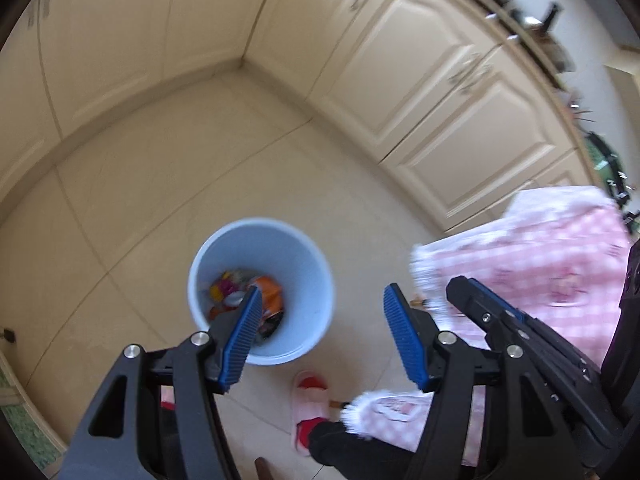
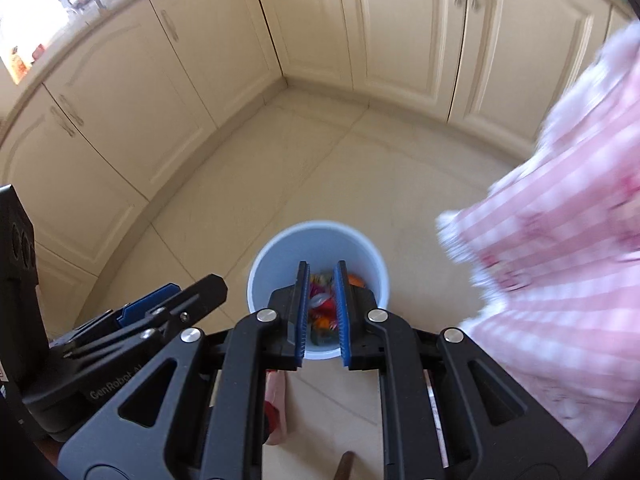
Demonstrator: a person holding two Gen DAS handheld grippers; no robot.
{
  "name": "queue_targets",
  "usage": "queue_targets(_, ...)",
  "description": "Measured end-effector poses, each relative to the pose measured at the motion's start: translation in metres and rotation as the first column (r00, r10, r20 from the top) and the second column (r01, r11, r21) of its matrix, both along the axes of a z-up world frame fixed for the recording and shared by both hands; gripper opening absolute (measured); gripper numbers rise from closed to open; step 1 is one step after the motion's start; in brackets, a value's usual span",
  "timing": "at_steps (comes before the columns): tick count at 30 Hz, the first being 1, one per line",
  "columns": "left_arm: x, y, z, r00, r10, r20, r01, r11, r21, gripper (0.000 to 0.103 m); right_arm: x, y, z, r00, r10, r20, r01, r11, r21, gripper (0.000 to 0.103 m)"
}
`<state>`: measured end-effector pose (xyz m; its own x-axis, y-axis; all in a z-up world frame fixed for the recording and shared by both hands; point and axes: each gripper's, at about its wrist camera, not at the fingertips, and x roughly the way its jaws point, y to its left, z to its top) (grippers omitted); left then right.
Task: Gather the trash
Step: 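Move both open tools back toward the table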
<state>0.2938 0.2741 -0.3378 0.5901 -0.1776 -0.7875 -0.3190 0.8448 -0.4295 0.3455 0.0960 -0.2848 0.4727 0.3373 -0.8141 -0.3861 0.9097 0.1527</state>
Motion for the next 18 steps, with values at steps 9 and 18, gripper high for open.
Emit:
queue_targets(9, -0.025, -0.094, 0.119, 0.967, -0.156, 0.203, 0.137, 0.985, 0.104, 0.062, -0.058, -0.088, 0.118, 0.965, -0.1, 0.241, 0.093, 0.995, 0.04, 0.023)
queue_targets(18, -0.031, -0.225, 0.196, 0.869, -0.403, 0.288, 0.353, 0.912, 0.211, 0.064, -0.101, -0.226, 0.185, 0.884, -0.298, 0.361, 0.274, 0.955, 0.117, 0.045)
